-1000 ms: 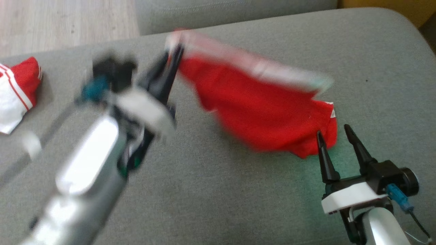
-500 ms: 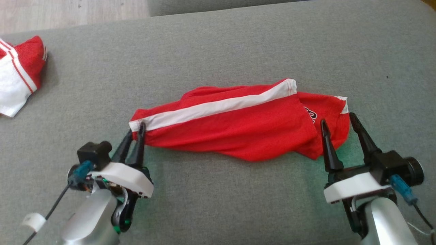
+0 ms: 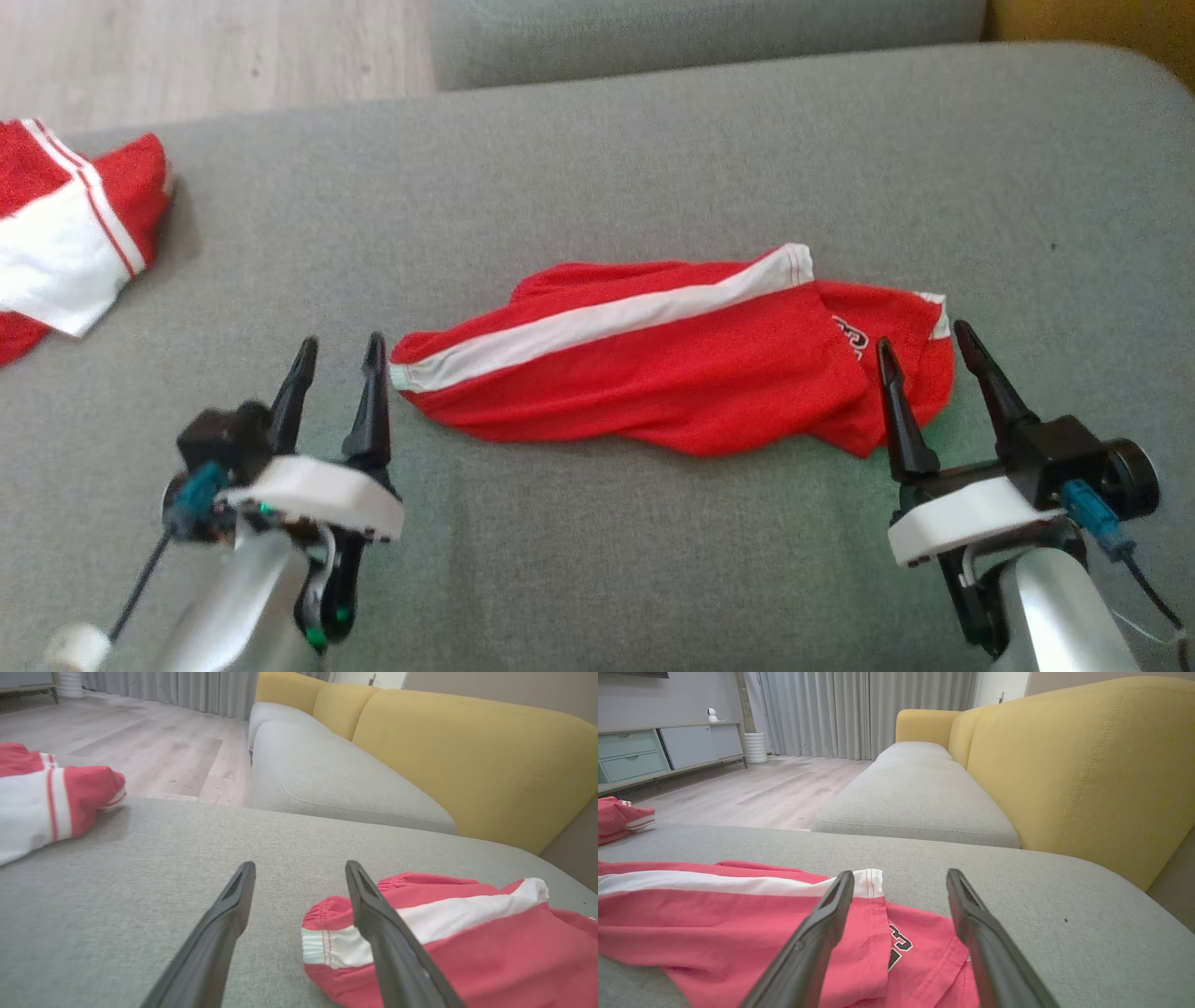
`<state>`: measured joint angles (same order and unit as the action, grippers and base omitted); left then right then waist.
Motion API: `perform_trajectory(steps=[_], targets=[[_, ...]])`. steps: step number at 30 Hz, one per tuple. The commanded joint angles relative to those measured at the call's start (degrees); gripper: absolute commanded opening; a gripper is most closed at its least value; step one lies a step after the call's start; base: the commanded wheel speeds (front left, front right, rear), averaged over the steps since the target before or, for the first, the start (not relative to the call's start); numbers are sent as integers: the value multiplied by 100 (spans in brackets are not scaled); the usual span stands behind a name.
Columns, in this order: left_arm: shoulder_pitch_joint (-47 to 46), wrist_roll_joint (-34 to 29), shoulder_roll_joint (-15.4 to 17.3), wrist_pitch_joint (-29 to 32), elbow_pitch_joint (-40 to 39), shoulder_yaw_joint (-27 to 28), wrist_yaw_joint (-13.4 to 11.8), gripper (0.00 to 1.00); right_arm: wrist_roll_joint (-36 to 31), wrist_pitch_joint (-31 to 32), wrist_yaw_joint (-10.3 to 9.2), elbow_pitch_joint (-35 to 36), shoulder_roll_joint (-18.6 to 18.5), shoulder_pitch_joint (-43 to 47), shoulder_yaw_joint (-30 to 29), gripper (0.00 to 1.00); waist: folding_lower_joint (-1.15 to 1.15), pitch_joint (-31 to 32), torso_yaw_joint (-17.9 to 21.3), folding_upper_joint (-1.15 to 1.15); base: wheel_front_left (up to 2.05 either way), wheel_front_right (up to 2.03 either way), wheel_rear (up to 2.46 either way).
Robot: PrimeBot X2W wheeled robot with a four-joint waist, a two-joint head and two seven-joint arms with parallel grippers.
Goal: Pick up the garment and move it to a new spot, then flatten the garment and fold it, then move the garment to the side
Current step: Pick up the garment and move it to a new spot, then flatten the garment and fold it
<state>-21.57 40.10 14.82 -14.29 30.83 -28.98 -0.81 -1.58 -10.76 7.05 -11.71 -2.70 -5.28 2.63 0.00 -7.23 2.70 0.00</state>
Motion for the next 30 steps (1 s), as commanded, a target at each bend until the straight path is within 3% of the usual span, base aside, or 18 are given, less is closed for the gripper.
perform_trajectory(steps=[1,13,21,30], targets=[[55,-77,174,-63,-209,271,-83,100,-25,20,44,159,-18,-84,116,100,0,171,-67,0,0,0,0],[1765,-587,43,-70,-1446,626,-861,100,109,13,44,40,-18,426,-3,100,0,968,-427,0,0,0,0],[2196,-661,-155,-70,-1630,548,-971,100,347,-154,44,-170,-18,654,22,100,0,1125,-565,0,0,0,0],[2181,-771,-82,-42,-1630,441,-994,100,458,-248,44,-457,-18,653,163,100,0,1140,-576,0,0,0,0]])
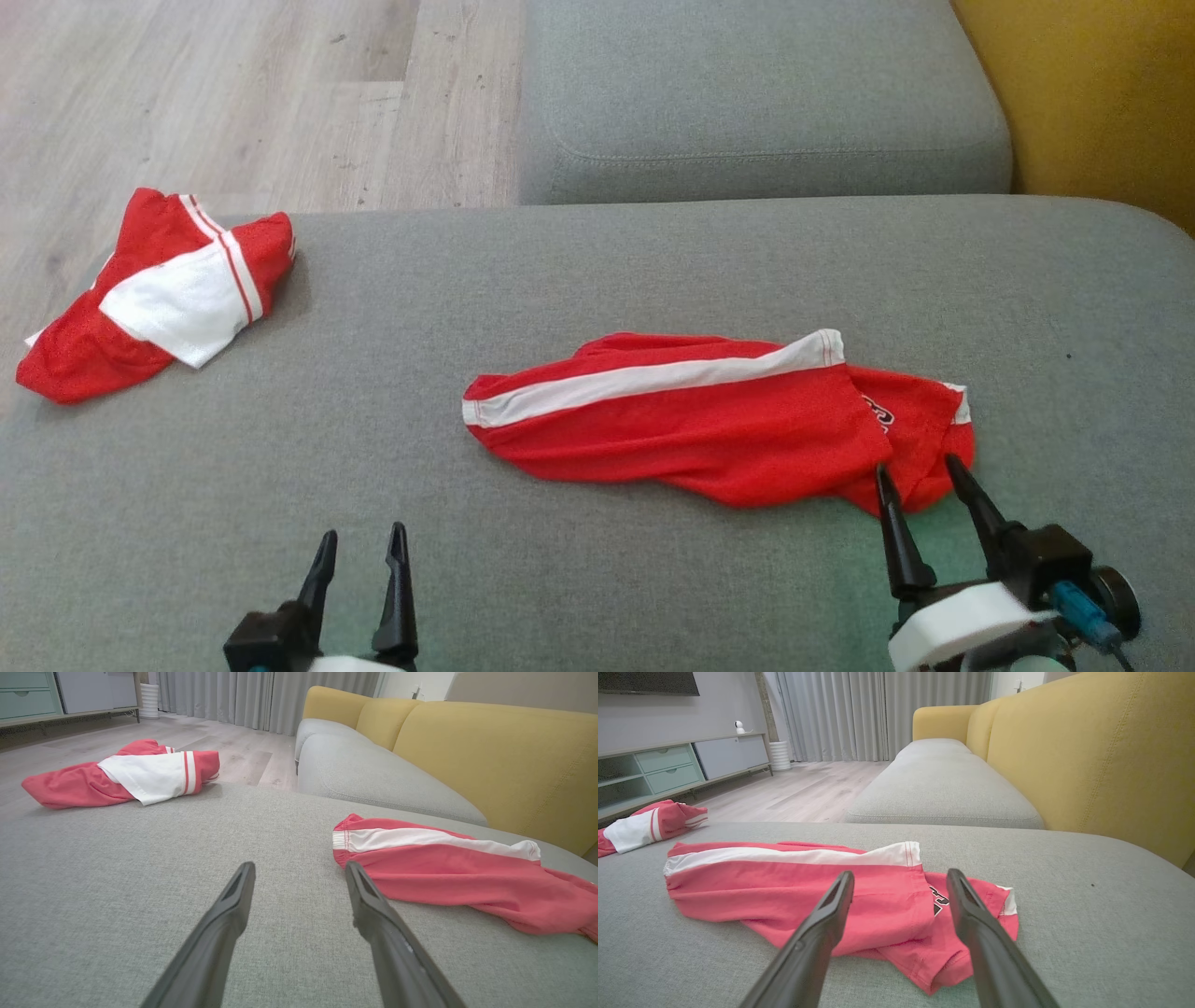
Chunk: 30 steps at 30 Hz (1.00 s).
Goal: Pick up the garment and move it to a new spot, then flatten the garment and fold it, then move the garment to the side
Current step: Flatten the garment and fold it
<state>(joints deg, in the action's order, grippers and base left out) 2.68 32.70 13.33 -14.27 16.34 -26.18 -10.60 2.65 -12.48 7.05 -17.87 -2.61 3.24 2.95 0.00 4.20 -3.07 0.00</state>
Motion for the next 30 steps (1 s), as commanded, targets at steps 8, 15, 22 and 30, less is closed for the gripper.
perform_trajectory(steps=[8,15,22,30], targets=[[-267,-31,126,9,-183,139,-40,100,45,-110,44,59,-27,-244,168,100,0,-17,13,0,0,0,0],[-261,-13,148,44,-214,121,-71,100,35,-120,44,15,-27,-246,163,100,0,-35,26,0,0,0,0],[-320,-55,192,95,-259,66,-94,100,7,-107,44,30,-27,-282,135,100,0,-137,46,0,0,0,0],[-1110,-52,479,804,-326,-75,261,100,-109,16,44,197,-27,-376,133,100,0,-383,133,0,0,0,0]])
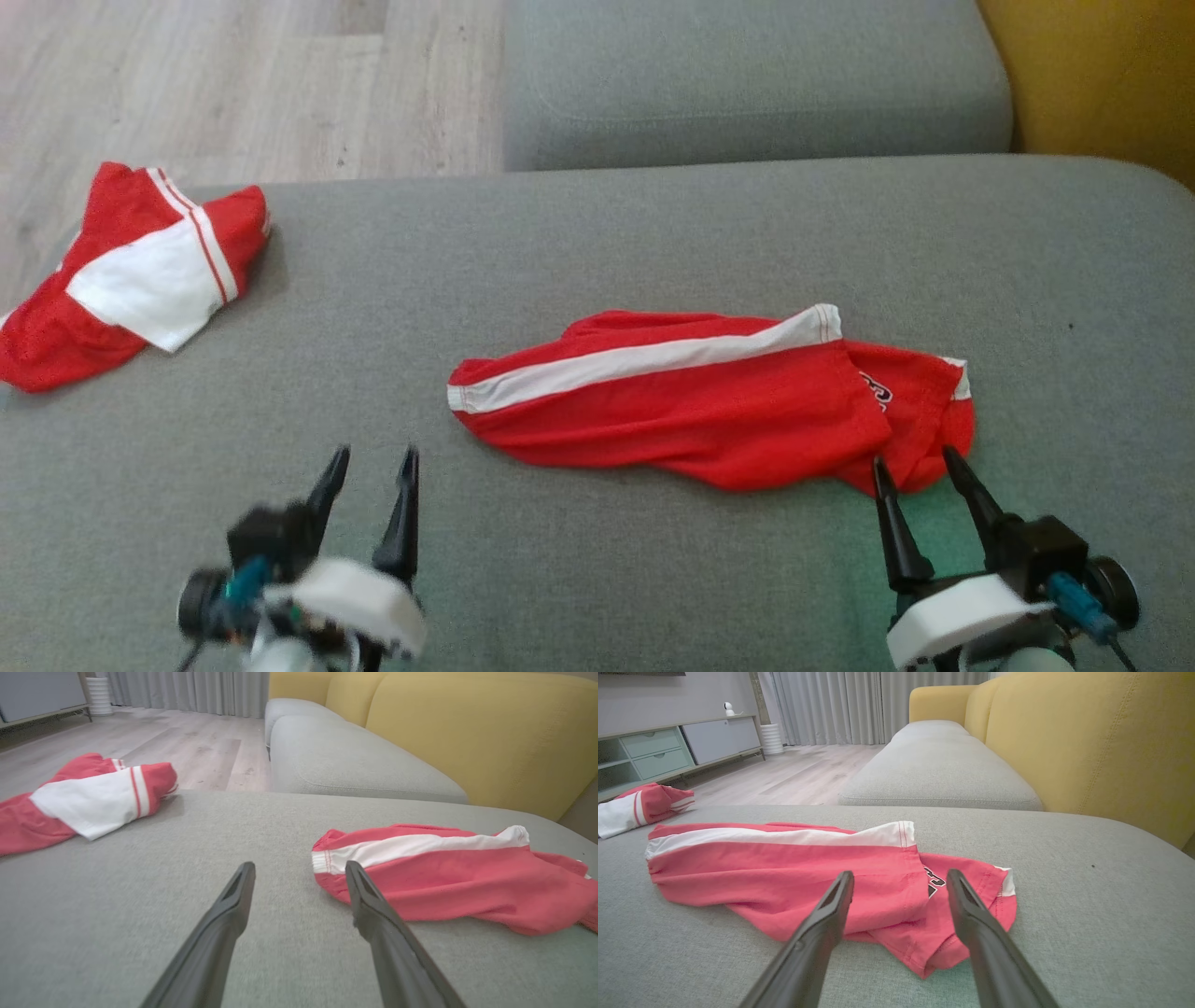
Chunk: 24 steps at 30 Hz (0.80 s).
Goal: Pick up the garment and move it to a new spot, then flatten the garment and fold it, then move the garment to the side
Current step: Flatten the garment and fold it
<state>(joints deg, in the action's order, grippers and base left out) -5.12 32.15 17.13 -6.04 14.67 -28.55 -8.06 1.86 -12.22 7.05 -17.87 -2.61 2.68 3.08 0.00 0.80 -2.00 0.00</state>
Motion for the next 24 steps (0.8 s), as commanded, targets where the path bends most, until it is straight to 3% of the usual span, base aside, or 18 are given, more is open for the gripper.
perform_trajectory(steps=[1,10,24], targets=[[-457,21,106,85,-105,151,47,100,-44,10,44,219,-27,-335,130,100,0,-89,48,0,0,0,0],[-1559,535,-173,929,648,127,535,100,-189,172,44,495,-27,-654,247,100,0,-840,332,0,0,0,0],[-2079,1017,-174,1181,1296,329,938,100,-278,150,44,559,-27,-1005,172,100,0,-1350,494,0,0,0,0]])
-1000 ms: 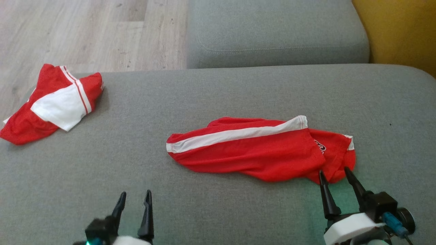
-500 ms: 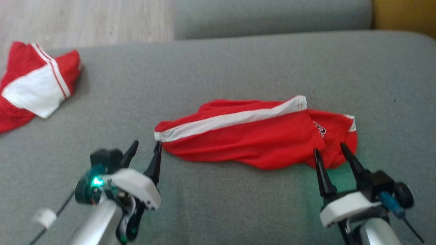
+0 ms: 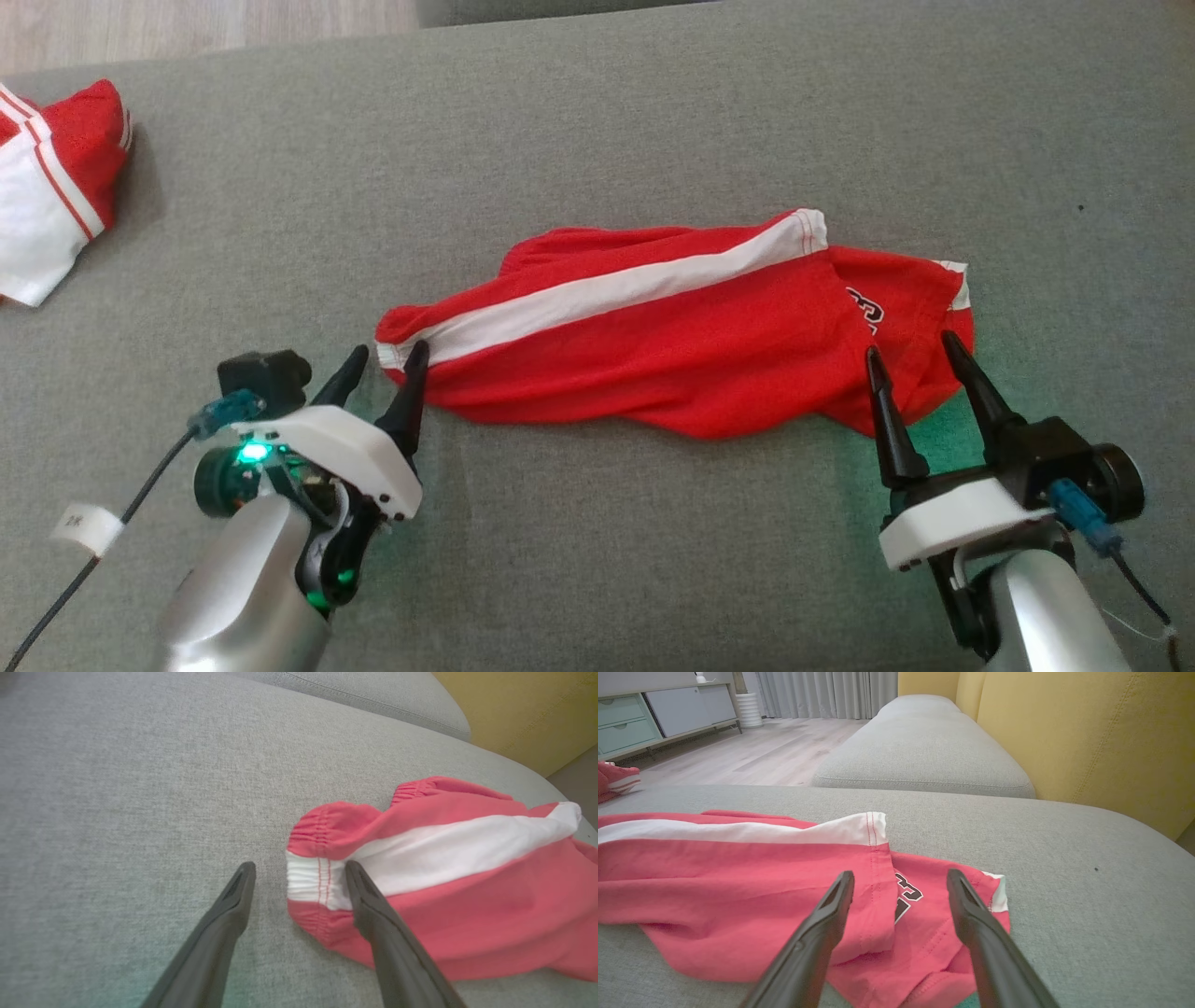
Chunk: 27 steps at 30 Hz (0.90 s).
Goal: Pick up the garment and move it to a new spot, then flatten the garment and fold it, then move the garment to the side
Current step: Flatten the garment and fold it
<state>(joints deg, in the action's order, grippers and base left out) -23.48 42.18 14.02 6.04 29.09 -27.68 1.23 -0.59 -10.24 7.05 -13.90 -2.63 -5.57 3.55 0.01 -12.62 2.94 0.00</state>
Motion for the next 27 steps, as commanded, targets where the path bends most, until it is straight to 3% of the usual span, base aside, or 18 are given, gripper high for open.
perform_trajectory(steps=[1,4,7,8,10,13,19,27], targets=[[-237,34,132,-24,-144,243,25,100,-33,-51,44,159,-25,-190,115,100,-1,-16,-4,0,0,0,0],[-218,135,89,-21,-200,256,99,96,-36,-54,44,155,-25,-231,78,100,-1,-38,-27,0,0,0,0],[-216,179,71,1,-260,241,134,47,-46,-48,44,151,-25,-294,68,100,-1,-54,-51,0,0,0,0],[-218,178,68,11,-280,220,150,35,-55,-46,44,151,-25,-321,71,100,-1,-60,-57,0,0,0,0],[-229,194,57,21,-311,203,171,18,-73,-32,44,159,-25,-385,85,100,-1,-78,-65,0,0,0,0],[-260,200,39,30,-336,176,185,0,-120,-4,44,169,-25,-511,111,100,-1,-102,-80,0,0,0,0],[-297,171,13,-97,-427,167,173,0,25,431,44,36,-25,-981,292,100,-1,-137,-119,0,0,0,0],[-199,81,-58,-324,-698,107,74,0,351,2309,44,-632,-139,-2181,367,100,-1,-256,-314,0,0,0,0]])
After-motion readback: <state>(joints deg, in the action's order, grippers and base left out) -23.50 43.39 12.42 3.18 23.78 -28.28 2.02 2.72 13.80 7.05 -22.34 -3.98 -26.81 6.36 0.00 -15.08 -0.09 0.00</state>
